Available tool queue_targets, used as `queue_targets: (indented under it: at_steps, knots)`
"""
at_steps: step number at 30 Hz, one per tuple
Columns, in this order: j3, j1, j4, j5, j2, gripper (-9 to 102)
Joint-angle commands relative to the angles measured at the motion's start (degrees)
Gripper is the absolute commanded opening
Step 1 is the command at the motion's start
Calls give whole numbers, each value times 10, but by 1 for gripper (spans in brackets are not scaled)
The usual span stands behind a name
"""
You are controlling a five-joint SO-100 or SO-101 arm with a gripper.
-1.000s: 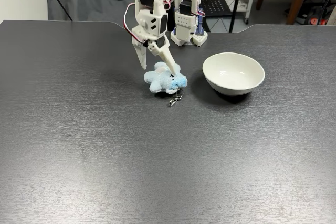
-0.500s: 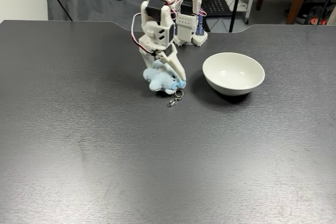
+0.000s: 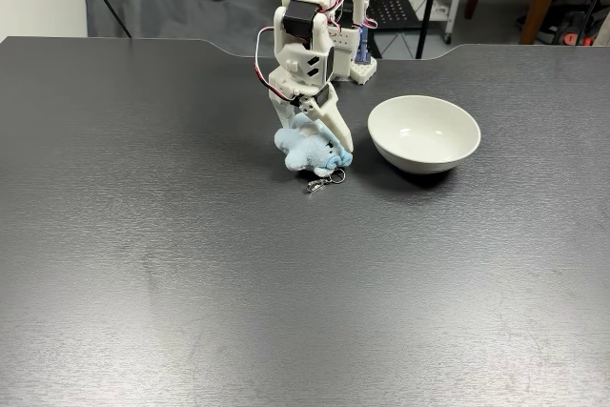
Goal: Grasp a skyblue doll and put it in the white bowl.
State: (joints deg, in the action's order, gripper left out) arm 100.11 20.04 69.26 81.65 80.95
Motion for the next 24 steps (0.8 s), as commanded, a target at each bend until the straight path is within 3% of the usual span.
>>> queue_targets:
  at_steps: [1,4,11,19,24]
  knots:
    - [-12,-4,-3,-17,9,49]
    - [-12,-5,-3,-23,10,38]
    - [-12,-4,-3,-24,10,-3]
    - [-47,-2,4,-28,42,-2]
    - [-127,34,5,-138,73,-2]
